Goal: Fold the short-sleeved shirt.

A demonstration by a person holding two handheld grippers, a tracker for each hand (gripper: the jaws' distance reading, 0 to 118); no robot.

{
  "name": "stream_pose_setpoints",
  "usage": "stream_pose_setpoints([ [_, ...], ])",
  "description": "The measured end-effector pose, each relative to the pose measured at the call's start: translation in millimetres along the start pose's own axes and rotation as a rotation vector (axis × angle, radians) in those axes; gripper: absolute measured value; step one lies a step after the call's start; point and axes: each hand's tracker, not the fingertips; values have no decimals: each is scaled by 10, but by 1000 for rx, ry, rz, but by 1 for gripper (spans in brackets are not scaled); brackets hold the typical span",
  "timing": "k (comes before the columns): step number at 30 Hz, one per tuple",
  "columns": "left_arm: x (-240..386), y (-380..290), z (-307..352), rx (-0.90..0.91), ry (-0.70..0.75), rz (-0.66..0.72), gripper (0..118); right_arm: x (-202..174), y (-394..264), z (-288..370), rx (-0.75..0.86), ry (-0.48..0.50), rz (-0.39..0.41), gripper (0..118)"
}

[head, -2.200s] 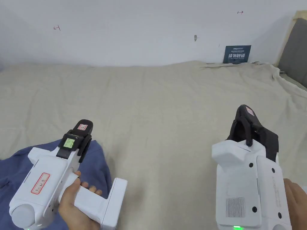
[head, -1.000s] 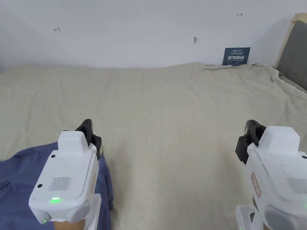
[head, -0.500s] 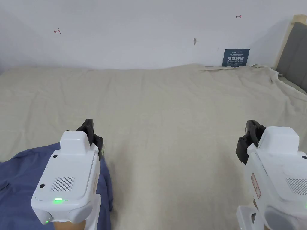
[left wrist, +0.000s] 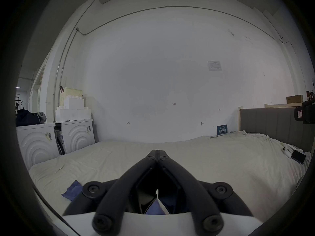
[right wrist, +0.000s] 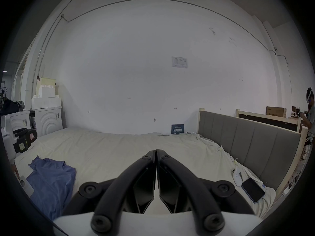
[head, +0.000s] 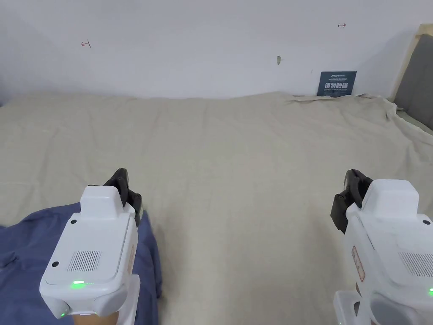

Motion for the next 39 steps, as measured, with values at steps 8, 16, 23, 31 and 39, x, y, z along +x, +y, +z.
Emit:
stream_pose_setpoints([
  [8, -460, 11, 125, 3, 100, -8, 0, -419, 72, -140, 23, 102, 24, 1],
  [16, -1180, -28, 412, -17, 279, -14, 0, -1094, 117, -272, 38, 266, 40, 1],
  [23, -1772, -30, 773, -29, 430, -20, 0, -1667, 123, -286, 39, 400, 46, 1],
  [31, -2132, -59, 1111, -44, 533, -16, 0, -2046, 111, -217, 41, 491, 57, 1],
  [39, -2165, -115, 1126, -69, 536, -13, 0, -2083, 99, -206, 34, 508, 61, 1],
])
